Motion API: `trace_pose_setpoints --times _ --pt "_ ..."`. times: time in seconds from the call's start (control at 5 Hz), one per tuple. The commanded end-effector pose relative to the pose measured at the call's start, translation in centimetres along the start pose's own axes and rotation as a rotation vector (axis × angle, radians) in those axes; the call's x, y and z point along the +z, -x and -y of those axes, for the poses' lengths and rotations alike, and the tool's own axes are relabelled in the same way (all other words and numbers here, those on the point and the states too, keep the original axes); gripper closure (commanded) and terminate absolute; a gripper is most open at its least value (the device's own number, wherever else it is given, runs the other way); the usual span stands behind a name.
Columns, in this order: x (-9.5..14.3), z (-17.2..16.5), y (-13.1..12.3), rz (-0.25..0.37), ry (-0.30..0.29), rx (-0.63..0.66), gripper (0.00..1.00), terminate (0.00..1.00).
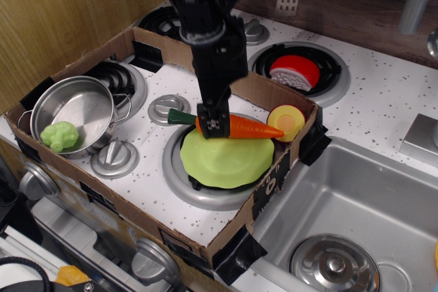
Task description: Take carrot off plate
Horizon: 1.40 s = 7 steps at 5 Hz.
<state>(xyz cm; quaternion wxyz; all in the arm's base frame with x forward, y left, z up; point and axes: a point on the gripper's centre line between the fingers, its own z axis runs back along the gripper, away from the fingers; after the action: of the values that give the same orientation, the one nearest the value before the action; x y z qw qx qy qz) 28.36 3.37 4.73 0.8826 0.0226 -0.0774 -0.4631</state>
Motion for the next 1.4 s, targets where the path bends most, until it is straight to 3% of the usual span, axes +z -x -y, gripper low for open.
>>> trace_pose_setpoints --times 0.0,0.2,0.8,1.2 --pt "-1.9 -0.4 1.1 0.004 0.012 -0.036 0.00 0.00" --pt "-1.9 -0.4 1.3 -0.009 0.024 -0.035 1.00 0.00" --pt "0.2 -1.5 1.2 -0.003 0.035 -0.020 1.00 0.00" --pt "2.4 -5.0 2.5 -0.096 -0.029 -0.113 1.00 0.00"
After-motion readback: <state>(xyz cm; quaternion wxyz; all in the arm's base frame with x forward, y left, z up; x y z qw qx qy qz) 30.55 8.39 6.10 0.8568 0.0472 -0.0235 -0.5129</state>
